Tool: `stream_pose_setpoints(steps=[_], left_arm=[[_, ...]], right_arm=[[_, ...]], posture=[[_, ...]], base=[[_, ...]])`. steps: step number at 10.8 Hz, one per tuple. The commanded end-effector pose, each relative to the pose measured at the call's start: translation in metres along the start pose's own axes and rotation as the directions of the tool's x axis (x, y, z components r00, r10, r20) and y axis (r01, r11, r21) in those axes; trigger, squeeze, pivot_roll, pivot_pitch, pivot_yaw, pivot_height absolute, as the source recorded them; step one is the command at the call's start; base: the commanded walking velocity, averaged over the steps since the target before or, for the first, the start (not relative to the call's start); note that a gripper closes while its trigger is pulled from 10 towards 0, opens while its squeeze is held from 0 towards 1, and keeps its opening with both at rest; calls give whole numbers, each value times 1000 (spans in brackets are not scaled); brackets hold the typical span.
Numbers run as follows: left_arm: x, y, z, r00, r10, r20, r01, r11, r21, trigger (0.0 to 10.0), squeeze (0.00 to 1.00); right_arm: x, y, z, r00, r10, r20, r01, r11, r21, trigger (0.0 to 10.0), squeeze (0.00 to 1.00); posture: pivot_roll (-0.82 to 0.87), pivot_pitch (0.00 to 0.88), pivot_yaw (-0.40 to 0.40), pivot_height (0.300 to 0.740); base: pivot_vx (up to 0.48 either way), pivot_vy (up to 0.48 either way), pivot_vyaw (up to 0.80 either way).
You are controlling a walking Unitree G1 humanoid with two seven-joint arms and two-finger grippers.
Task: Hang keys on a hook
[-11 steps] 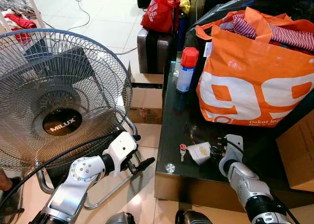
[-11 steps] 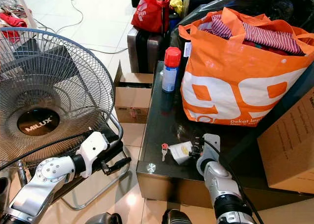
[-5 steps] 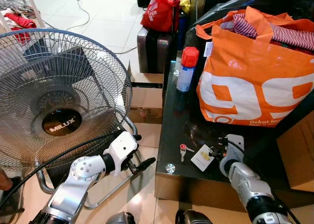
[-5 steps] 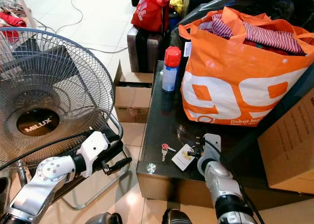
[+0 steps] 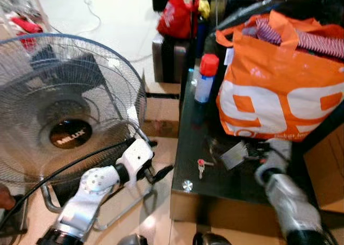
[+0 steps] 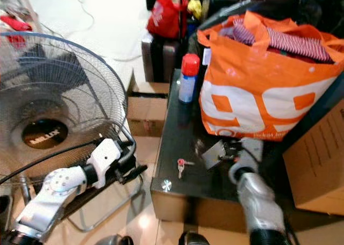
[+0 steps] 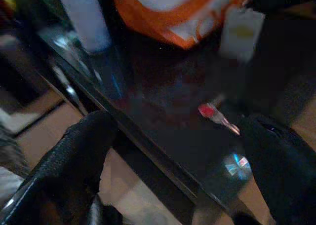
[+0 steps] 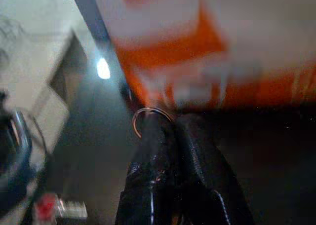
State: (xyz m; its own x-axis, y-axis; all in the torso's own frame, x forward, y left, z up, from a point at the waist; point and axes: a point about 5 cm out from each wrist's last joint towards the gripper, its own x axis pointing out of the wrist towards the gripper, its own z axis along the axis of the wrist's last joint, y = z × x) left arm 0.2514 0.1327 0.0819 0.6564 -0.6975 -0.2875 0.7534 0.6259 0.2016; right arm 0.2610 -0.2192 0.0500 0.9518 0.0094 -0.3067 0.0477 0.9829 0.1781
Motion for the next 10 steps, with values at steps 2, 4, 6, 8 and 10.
stream_pose_setpoints(steps=[2,4,6,8,10], left_arm=[[0,10,11,991,114,66,-113,993,-19,10000,0],[-5,11,17,977,190,101,-186,982,-40,10000,0],[-14,19,18,944,312,111,-303,949,-91,10000,0],[-10,29,22,918,376,125,-361,924,-130,10000,0],[-9,20,17,931,353,95,-343,933,-107,10000,0]], right_arm=[[-21,14,41,970,83,230,-75,996,-40,0,0],[-46,25,54,949,121,290,-107,992,-63,0,0],[-61,34,57,940,110,322,-97,994,-56,0,0],[-59,41,56,934,75,349,-63,997,-47,10000,0],[-62,42,40,955,69,288,-53,996,-65,10000,0]], posture=[[-104,0,5,740],[-105,0,6,740],[-99,0,4,740],[-102,0,5,740],[-100,0,5,740]], base=[[0,0,0],[0,0,0],[0,0,0],[0,0,0],[0,0,-800]])
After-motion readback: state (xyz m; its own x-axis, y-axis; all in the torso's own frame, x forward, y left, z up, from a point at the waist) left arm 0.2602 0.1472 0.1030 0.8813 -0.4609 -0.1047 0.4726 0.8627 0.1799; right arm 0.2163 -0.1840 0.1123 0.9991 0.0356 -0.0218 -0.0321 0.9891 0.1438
